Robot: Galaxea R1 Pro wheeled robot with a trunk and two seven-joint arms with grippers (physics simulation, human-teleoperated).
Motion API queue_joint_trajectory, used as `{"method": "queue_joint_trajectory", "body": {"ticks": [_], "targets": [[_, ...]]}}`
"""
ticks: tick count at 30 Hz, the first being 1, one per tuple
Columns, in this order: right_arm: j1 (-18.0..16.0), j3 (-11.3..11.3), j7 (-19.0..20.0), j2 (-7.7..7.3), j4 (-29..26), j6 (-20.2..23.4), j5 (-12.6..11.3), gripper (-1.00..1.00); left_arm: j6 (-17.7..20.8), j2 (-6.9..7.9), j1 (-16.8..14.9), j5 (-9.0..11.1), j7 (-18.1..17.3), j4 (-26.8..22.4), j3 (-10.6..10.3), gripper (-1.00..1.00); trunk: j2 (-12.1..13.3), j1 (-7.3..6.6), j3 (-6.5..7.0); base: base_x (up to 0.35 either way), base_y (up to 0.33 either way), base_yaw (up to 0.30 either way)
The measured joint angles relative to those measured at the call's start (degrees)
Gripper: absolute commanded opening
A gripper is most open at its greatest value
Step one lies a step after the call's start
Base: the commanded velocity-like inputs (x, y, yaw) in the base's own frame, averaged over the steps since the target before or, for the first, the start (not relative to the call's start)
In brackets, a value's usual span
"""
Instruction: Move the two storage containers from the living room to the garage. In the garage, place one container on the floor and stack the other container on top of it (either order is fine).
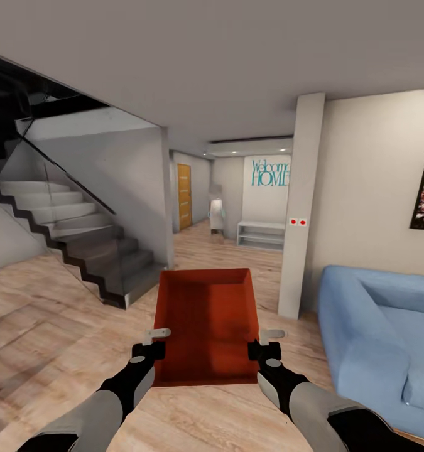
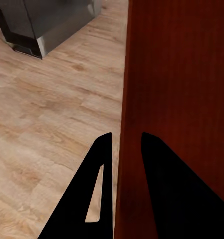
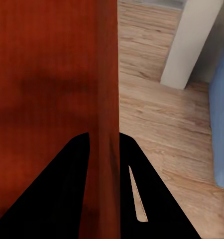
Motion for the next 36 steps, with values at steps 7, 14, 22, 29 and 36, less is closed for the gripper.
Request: {"method": "queue_joint_trajectory", "body": {"ticks": [7, 14, 22, 29, 36], "targets": [[0.0, 0.0, 0.0, 0.01, 0.0, 0.0, 0.0, -1.0, 0.0, 0.01, 0.0, 0.0, 0.0, 0.0, 0.0, -1.0, 0.0, 0.0, 0.0, 0.331, 0.0, -0.179], [0.0, 0.0, 0.0, 0.01, 0.0, 0.1, 0.0, -1.0, 0.1, 0.01, 0.0, 0.0, 0.0, 0.0, 0.0, -1.0, 0.0, 0.0, 0.0, 0.331, 0.0, -0.006], [0.0, 0.0, 0.0, 0.01, 0.0, 0.0, 0.0, -1.0, 0.0, 0.01, 0.0, 0.0, 0.0, 0.0, 0.0, -1.0, 0.0, 0.0, 0.0, 0.331, 0.0, 0.0], [0.0, 0.0, 0.0, 0.01, 0.0, 0.0, 0.0, -1.0, 0.0, 0.01, 0.0, 0.0, 0.0, 0.0, 0.0, -1.0, 0.0, 0.0, 0.0, 0.331, 0.0, 0.0], [0.0, 0.0, 0.0, 0.01, 0.0, 0.0, 0.0, -1.0, 0.0, 0.01, 0.0, 0.0, 0.0, 0.0, 0.0, -1.0, 0.0, 0.0, 0.0, 0.33, 0.0, 0.0]]}}
